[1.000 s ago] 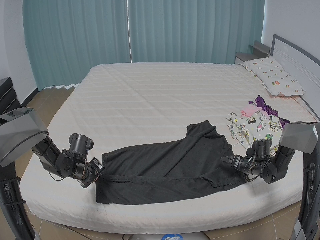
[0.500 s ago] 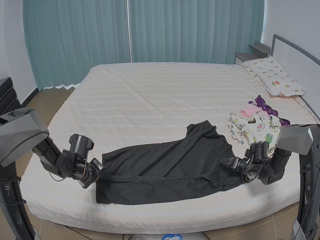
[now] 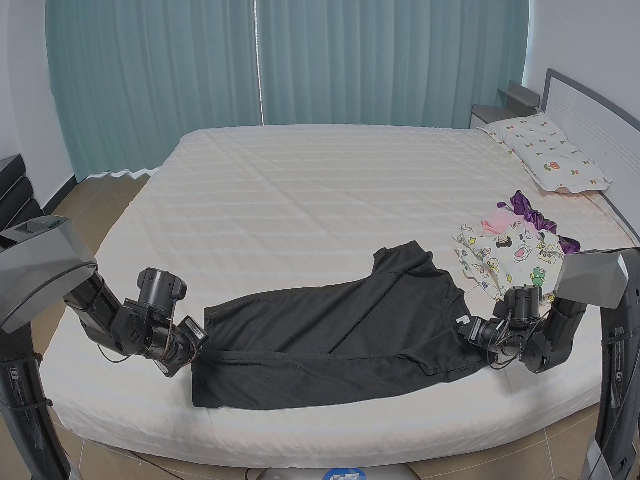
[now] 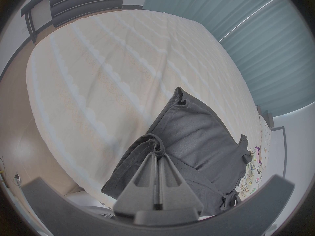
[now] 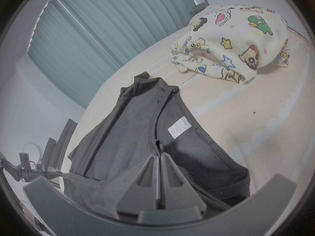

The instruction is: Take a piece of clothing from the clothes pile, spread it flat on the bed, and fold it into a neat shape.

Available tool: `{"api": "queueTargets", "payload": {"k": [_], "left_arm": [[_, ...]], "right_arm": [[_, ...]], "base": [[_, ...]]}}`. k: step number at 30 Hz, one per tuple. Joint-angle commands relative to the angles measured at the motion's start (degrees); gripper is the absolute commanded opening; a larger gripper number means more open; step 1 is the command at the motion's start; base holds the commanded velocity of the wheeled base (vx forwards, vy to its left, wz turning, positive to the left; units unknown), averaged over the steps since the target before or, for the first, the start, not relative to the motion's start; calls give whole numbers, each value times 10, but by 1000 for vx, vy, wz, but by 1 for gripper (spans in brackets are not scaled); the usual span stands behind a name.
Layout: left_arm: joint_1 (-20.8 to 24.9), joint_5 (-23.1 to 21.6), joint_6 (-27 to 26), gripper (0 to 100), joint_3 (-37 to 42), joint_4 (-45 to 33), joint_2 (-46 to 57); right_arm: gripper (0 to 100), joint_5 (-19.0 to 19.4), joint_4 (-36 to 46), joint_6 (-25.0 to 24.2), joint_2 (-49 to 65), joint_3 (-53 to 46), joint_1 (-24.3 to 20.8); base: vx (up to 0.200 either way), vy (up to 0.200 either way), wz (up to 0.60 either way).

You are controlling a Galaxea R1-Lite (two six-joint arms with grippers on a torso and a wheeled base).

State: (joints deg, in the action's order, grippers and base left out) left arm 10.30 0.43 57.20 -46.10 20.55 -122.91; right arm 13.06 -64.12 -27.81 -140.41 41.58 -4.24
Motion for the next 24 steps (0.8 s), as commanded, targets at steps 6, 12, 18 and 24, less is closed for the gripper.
{"api": "queueTargets", "payload": {"k": [6, 12, 18, 24], "left_arm": [[0, 0, 0, 0, 5, -1, 10], [0, -10, 0, 0, 16, -15, 42], [0, -50, -1, 0, 37, -48, 98], [0, -51, -4, 0, 56, -57, 130]], "right_arm": [[0, 14, -61, -7, 28, -51, 13], [0, 61, -67, -8, 72, -95, 35], [0, 100, -101, -8, 117, -158, 63], [0, 161, -150, -8, 143, -208, 81]], "base": [[0, 0, 0], [0, 0, 0], [0, 0, 0], [0, 0, 0]]}}
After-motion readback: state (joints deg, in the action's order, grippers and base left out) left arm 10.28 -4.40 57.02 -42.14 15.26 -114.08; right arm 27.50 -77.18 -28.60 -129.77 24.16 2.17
